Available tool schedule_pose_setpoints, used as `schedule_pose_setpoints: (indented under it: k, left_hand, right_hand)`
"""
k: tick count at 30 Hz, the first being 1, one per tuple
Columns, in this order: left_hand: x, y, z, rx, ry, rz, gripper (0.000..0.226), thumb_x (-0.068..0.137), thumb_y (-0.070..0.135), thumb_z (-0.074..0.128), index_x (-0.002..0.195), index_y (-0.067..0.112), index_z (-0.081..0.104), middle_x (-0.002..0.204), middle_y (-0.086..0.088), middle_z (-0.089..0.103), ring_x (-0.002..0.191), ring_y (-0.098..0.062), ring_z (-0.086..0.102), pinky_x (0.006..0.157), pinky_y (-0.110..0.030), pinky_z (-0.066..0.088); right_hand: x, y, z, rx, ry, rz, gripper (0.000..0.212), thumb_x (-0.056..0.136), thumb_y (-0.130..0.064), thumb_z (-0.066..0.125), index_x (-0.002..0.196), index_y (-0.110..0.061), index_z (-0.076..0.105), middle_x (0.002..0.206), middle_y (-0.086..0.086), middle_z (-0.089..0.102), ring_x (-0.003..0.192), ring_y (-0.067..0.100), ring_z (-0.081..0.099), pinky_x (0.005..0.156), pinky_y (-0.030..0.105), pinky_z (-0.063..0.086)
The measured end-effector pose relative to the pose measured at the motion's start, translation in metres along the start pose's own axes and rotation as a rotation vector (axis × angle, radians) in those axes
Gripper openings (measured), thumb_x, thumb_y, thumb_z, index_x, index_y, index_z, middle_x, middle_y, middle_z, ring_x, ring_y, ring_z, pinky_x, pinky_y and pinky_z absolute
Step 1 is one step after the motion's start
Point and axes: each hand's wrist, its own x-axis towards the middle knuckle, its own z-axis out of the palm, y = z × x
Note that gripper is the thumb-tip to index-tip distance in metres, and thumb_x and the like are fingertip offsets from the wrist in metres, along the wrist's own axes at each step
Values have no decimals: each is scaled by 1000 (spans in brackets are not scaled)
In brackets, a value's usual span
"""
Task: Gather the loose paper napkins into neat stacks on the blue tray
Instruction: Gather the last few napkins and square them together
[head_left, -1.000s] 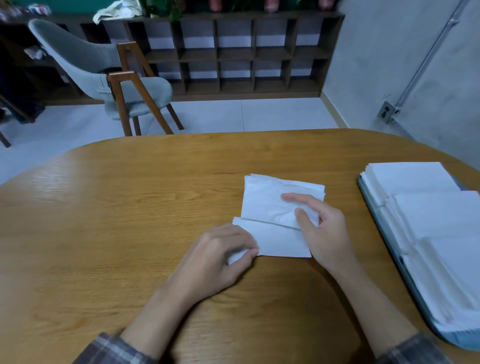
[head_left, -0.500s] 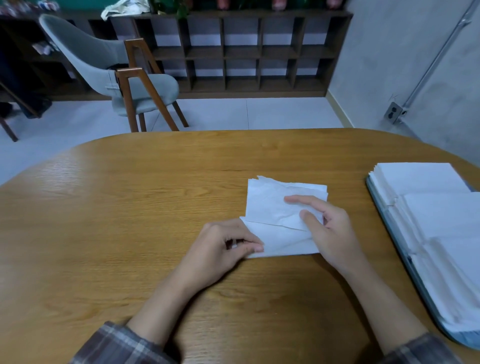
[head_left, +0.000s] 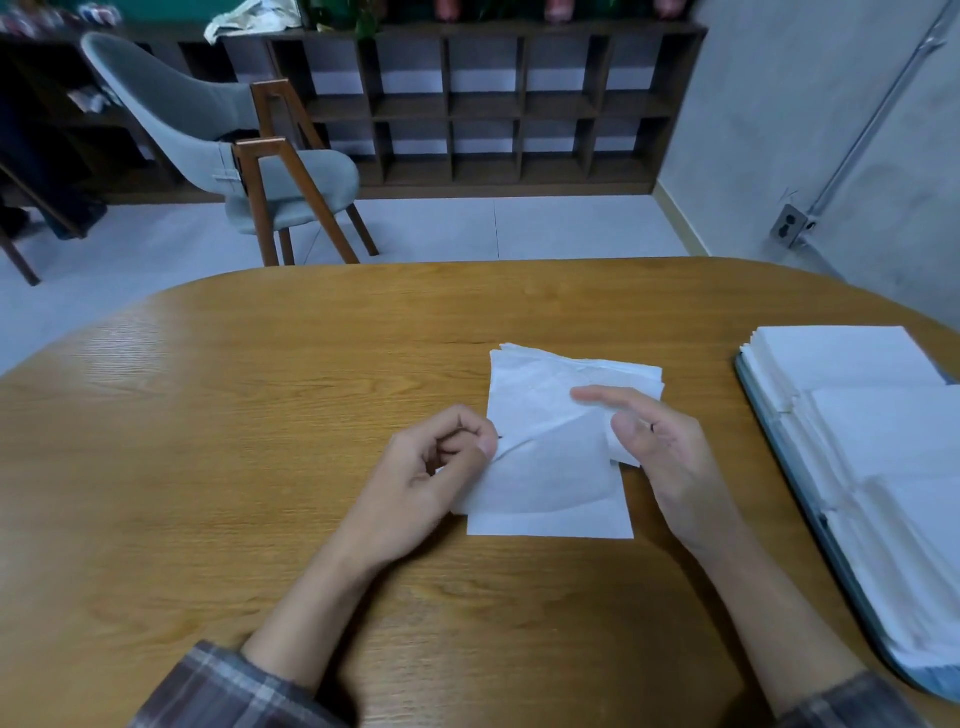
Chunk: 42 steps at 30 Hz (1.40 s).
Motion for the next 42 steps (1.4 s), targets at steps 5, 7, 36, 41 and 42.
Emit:
schedule_pose_setpoints:
  k: [5, 7, 36, 41, 42]
  left_hand:
    - [1, 6, 0, -82, 40, -25, 17, 101, 16, 55, 85, 15, 62, 64, 2, 26, 63, -13, 22, 58, -30, 19]
    - [2, 6, 4, -103, 61, -34, 17, 101, 20, 57, 86, 17, 63, 64, 0, 26, 62, -14, 23, 59, -33, 20]
    - [6, -5, 21, 294, 256, 144, 51, 82, 25, 91, 123, 23, 60, 117, 11, 58, 103, -12, 63, 82, -18, 48]
    - [-2, -16, 27, 489, -246, 244, 45, 77, 53, 90, 112, 31, 74, 116, 17, 61, 108, -6, 56, 93, -25, 45]
    - [-3, -18, 28, 504, -269, 242, 40, 78, 53, 89, 110, 32, 76, 118, 17, 61, 110, -4, 54, 96, -23, 43]
  right_hand:
    - [-5, -8, 6, 191, -80, 111, 43, 89, -42, 71, 117, -9, 77, 110, -1, 80, 103, 12, 75, 85, 23, 56]
    - [-5, -10, 12, 227, -73, 174, 22, 91, -29, 82, 104, -11, 81, 104, 10, 81, 95, 24, 78, 78, 34, 62]
    - [2, -3, 11, -165, 124, 79, 29, 99, 1, 66, 109, -23, 79, 111, -22, 76, 114, -3, 66, 93, 8, 43]
    - [5, 5, -2, -240, 188, 116, 37, 101, -1, 61, 120, -29, 77, 118, -27, 72, 109, -1, 64, 83, 8, 47]
    - [5, 5, -3, -238, 171, 113, 39, 101, 1, 60, 120, -29, 76, 119, -28, 72, 112, -4, 63, 85, 7, 46]
